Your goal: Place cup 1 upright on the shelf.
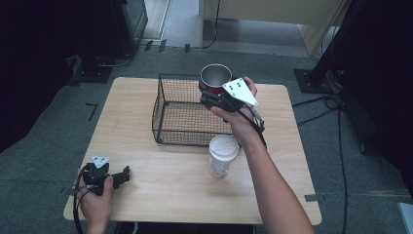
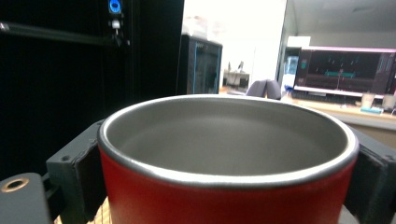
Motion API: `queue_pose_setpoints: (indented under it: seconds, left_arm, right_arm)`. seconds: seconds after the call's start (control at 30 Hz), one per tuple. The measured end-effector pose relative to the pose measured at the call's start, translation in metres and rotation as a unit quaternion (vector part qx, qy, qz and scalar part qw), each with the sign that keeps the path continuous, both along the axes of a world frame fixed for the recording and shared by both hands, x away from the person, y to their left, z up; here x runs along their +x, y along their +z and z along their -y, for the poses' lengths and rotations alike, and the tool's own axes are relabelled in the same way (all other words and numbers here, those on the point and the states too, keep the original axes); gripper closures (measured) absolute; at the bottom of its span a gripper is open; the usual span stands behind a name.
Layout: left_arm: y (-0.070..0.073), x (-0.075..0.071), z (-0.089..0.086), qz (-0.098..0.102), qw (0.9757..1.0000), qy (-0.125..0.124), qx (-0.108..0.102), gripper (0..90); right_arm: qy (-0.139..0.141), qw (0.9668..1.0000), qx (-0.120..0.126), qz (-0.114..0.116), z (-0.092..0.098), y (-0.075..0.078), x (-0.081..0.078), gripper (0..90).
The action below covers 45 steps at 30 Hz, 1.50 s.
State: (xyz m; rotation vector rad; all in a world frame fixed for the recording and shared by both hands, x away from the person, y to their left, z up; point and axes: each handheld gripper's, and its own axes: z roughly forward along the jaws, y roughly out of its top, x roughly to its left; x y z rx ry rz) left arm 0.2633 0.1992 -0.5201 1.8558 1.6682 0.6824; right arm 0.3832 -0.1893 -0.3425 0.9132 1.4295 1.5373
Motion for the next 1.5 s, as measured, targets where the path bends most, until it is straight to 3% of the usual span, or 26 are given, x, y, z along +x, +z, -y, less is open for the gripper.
queue_pose_setpoints:
  seconds: [0.1, 0.33, 0.7, 1.1, 1.5]
  left_arm:
    - [0.0, 0.0, 0.0, -0.001, 1.0, -0.001, 0.001, 0.0]
    - [0.0, 0.0, 0.0, -0.001, 1.0, 0.0, 0.0, 0.0]
    - [0.0, 0.0, 0.0, -0.001, 1.0, 0.0, 0.0, 0.0]
    - [0.0, 0.0, 0.0, -0.001, 1.0, -0.002, -0.001, 0.0]
    - [0.0, 0.0, 0.0, -0.001, 1.0, -0.002, 0.0, 0.0]
  right_arm:
    - [0.007, 0.9997, -0.015, -0.02, 0.0, -0.008, 0.011, 6.7]
    - [0.046, 0.9977, -0.016, -0.048, -0.008, -0.017, 0.027, 6.7]
    - [0.099, 0.9891, -0.043, -0.101, -0.026, -0.034, 0.046, 6.7]
    - [0.063, 0.9823, -0.069, -0.162, -0.018, -0.058, 0.067, 6.6]
    - [0.038, 0.9793, -0.071, -0.186, -0.008, -0.077, 0.085, 6.6]
